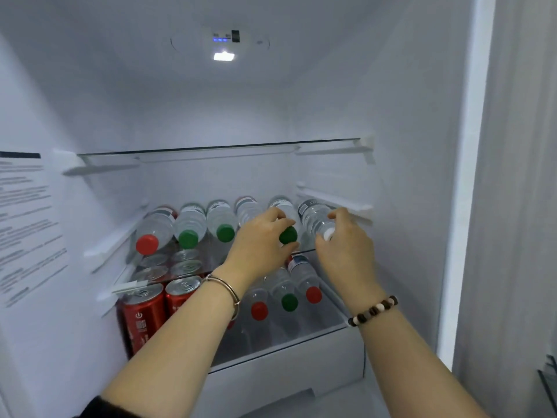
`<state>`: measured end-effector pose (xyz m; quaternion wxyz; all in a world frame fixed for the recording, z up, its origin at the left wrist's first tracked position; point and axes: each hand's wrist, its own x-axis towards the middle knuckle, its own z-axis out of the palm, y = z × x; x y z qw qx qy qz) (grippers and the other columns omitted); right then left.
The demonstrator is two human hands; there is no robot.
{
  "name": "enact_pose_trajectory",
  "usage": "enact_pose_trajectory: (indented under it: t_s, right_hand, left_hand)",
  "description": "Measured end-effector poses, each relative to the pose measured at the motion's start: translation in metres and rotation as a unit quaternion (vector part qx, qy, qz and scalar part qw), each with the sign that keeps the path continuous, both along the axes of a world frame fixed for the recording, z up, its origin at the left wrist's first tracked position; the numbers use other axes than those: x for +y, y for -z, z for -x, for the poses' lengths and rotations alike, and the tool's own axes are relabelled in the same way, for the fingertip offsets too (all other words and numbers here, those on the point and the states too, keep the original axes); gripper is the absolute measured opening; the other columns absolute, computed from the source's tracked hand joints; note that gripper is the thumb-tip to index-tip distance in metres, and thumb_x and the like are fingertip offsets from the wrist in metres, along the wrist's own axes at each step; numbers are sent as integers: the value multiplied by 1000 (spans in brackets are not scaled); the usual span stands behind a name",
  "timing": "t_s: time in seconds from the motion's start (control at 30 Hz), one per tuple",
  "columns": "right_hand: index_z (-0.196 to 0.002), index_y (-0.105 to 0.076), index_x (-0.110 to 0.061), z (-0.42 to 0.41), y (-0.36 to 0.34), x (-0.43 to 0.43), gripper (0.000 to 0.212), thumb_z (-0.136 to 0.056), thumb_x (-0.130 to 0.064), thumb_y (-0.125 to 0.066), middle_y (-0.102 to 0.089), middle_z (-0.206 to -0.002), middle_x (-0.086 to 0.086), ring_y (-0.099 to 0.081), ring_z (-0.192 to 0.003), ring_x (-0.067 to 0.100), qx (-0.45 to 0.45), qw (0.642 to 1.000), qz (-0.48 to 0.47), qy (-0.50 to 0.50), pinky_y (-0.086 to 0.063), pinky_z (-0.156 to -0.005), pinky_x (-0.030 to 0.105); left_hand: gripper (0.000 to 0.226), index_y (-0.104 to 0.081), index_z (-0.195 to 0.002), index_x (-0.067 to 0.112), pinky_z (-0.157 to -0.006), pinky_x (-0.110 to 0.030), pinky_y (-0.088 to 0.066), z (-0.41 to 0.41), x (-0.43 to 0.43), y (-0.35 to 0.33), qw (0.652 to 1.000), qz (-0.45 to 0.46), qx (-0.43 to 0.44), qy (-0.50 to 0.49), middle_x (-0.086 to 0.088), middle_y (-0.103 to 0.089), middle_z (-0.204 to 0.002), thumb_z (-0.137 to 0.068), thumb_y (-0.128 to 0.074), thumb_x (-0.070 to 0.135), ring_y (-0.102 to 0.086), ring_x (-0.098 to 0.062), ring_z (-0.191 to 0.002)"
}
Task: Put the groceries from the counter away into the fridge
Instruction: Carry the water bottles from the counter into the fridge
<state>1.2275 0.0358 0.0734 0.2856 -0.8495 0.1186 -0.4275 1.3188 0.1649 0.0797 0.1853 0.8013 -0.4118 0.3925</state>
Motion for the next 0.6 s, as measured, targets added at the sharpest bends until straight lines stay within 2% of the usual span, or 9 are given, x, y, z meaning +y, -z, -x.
enact_pose_trajectory:
  t_s: [0.13,0.23,0.33,0.4,0.47,0.53,0.6]
  right_hand:
    - [-124,-48,-18,-5,-1,-2,35,-90,-20,-54,-62,-105,3,-48,-73,14,11,999,17,27,-31,-54,21]
    - [-121,-51,-16,-8,0,-1,33,-88,-19,-54,-62,-102,4,-50,-81,18,4,1000,15,25,-37,-64,27]
    - [-118,-54,-14,-8,2,-1,34,-85,-18,-58,-59,-101,5,-53,-95,26,-14,1000,14,22,-48,-74,37]
    - [-119,-55,-13,-7,1,-3,36,-84,-17,-60,-58,-106,7,-51,-101,27,-11,999,20,25,-49,-81,42]
    - [-121,-54,-15,-8,0,-3,37,-84,-17,-59,-58,-105,7,-53,-98,26,2,1000,19,17,-49,-78,40]
    - [-122,-51,-16,-11,0,-3,37,-85,-17,-56,-60,-98,6,-55,-90,25,15,1000,22,4,-49,-70,38]
    - [-121,-49,-15,-14,0,-2,35,-86,-17,-55,-60,-93,6,-56,-83,23,24,999,23,-3,-47,-65,33]
  left_hand:
    - [40,-66,-116,16,-93,-27,-38,-4,0,-13,1000,-14,23,7,0,-61,-113,-80,-70,32,-49,-18,-109]
    - [54,-53,-132,21,-108,-32,-27,-12,-2,-16,997,-45,64,-23,4,-50,-135,-85,-60,48,-36,-15,-126]
    - [62,-42,-140,22,-113,-34,-19,-17,-5,-14,992,-68,88,-54,5,-40,-147,-88,-52,54,-29,-16,-136]
    - [65,-41,-140,20,-110,-35,-28,-21,-6,-12,991,-62,90,-77,2,-48,-141,-87,-50,57,-37,-19,-131]
    - [65,-43,-136,18,-100,-36,-39,-24,-8,-12,988,-51,101,-102,-3,-59,-125,-86,-50,59,-47,-22,-118]
    - [59,-48,-128,16,-94,-37,-40,-28,-9,-12,985,-59,104,-121,-4,-61,-113,-87,-49,58,-51,-24,-110]
    - [51,-49,-122,16,-96,-38,-37,-33,-9,-12,984,-70,108,-122,-4,-61,-111,-90,-47,55,-50,-25,-110]
